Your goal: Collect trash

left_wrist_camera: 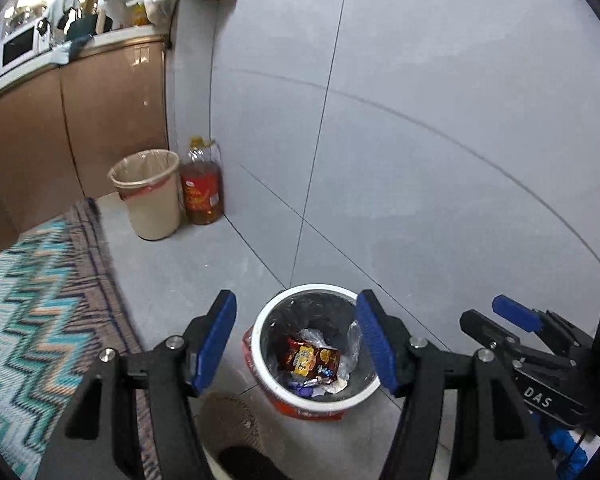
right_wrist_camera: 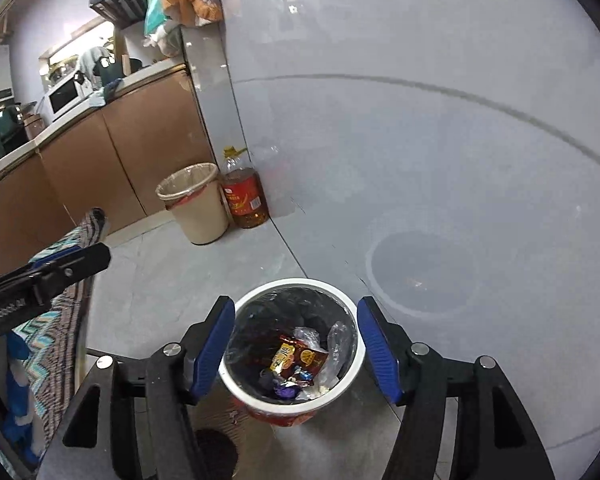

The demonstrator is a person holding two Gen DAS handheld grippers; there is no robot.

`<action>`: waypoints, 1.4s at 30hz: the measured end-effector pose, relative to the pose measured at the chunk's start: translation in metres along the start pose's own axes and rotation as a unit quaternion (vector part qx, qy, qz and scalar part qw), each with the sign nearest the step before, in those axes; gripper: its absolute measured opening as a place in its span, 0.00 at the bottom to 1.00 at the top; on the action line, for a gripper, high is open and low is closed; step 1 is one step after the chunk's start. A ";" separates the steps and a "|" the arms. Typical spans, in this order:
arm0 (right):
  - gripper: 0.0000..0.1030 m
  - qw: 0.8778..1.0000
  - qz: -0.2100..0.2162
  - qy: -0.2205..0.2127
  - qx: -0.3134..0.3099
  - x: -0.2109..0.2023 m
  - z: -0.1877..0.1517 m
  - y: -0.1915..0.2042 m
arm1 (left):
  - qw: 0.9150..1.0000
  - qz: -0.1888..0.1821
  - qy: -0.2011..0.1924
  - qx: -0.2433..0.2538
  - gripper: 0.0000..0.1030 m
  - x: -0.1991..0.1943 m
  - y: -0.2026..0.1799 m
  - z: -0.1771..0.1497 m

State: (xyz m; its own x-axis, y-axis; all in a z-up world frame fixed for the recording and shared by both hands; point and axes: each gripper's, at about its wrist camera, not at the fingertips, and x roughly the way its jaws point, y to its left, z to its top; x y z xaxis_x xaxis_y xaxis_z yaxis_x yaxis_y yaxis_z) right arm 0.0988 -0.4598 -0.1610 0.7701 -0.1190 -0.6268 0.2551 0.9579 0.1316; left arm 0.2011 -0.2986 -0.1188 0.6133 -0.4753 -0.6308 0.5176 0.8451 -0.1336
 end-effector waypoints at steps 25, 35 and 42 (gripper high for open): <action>1.00 0.982 0.052 -0.120 -0.133 -0.174 -0.043 0.183 | 0.975 0.174 -0.119 -0.073 0.72 -0.272 0.130 -0.103; 1.00 0.972 0.065 -0.149 -0.168 -0.200 -0.064 0.234 | 0.953 0.246 -0.149 -0.099 0.76 -0.327 0.150 -0.136; 1.00 0.968 0.078 -0.161 -0.179 -0.214 -0.076 0.249 | 0.943 0.264 -0.168 -0.117 0.79 -0.348 0.155 -0.149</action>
State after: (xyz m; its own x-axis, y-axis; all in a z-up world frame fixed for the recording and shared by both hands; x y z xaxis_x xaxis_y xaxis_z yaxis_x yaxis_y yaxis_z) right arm -0.0467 -0.1763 -0.0528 0.9398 0.0140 -0.3414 -0.0528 0.9931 -0.1046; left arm -0.0212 0.0345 -0.0336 0.9228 0.0089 -0.3852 -0.0343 0.9977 -0.0593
